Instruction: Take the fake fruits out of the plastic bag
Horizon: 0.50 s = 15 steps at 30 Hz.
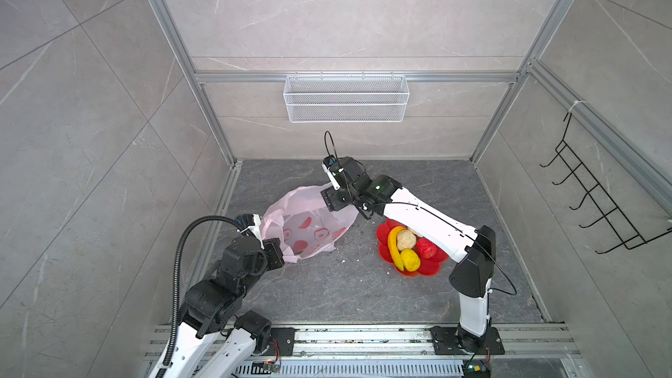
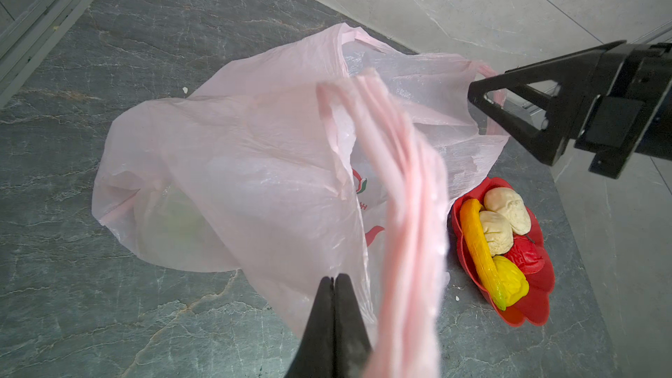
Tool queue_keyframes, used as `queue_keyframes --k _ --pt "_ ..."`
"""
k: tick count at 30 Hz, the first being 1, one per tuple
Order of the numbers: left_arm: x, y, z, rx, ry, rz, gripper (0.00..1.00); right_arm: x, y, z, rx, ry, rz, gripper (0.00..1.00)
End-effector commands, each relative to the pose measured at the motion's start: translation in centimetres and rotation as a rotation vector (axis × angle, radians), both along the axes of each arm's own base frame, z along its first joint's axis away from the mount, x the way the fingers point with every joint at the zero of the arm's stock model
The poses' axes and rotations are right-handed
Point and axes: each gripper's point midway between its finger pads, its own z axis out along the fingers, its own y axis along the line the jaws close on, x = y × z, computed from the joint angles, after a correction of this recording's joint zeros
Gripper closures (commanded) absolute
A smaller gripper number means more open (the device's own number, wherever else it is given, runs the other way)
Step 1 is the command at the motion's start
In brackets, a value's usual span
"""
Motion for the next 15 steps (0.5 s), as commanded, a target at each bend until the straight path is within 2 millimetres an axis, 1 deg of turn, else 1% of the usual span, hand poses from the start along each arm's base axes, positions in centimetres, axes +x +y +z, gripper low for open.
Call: queue_keyframes --k 1,4,9,13,15 --pt "0.3 0.0 0.6 -0.023 -0.028 0.011 1.0 -0.8 0.9 -2.1 -0.006 0.085 0.046 0.24" --pt "0.3 0.1 0.6 -0.02 -0.027 0.016 1.0 -1.1 1.5 -3.6 -0.003 0.13 0.056 0.24" --pt "0.2 0.3 0.7 -0.018 -0.034 0.023 1.0 -1.1 2.1 -5.5 0.009 0.174 0.056 0.24" --pt "0.1 0.4 1.0 -0.02 -0.041 0.023 1.0 -0.8 2.9 -6.3 0.028 0.194 0.066 0.27" --pt "0.2 0.3 1.3 -0.023 -0.047 0.023 1.0 -0.4 3.5 -6.5 0.049 0.199 0.076 0.31"
